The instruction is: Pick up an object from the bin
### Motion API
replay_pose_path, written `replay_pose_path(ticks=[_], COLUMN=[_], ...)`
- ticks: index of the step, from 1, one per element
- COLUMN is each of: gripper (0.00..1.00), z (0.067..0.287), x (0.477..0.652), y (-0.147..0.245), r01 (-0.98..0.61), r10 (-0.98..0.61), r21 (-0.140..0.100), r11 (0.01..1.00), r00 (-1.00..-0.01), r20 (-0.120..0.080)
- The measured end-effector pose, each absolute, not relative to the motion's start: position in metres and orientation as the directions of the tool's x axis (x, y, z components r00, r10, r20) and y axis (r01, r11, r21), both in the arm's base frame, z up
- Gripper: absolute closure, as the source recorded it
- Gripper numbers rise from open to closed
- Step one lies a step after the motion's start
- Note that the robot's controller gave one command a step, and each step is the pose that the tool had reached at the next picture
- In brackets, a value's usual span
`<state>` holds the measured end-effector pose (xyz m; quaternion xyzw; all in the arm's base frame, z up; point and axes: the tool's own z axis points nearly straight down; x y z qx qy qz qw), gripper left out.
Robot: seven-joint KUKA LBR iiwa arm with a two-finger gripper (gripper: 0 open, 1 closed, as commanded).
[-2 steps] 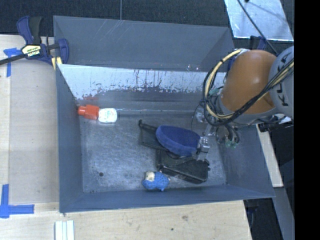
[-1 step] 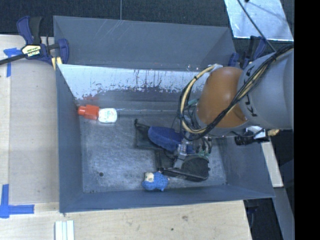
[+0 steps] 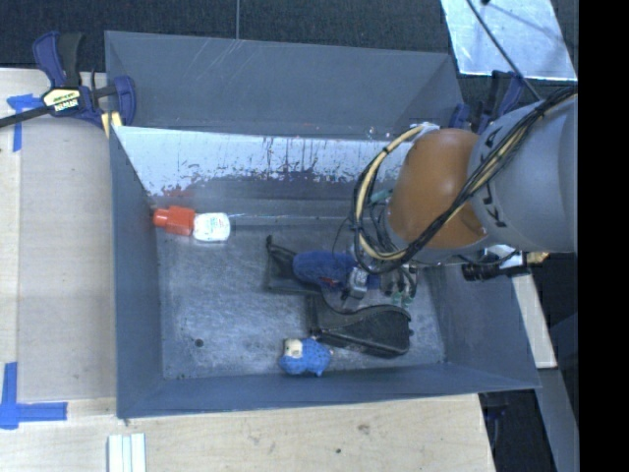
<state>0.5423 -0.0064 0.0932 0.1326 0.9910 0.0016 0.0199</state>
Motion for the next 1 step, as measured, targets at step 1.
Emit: replay_pose_path(ticks=[1], gripper=[1.0], z=[0.2188], x=[0.5352], y=[-0.0169], r01=[0.24], r10=[0.24], r21=[0.002], r11=[0.971], r00=[-0.971], r20=[-0.012])
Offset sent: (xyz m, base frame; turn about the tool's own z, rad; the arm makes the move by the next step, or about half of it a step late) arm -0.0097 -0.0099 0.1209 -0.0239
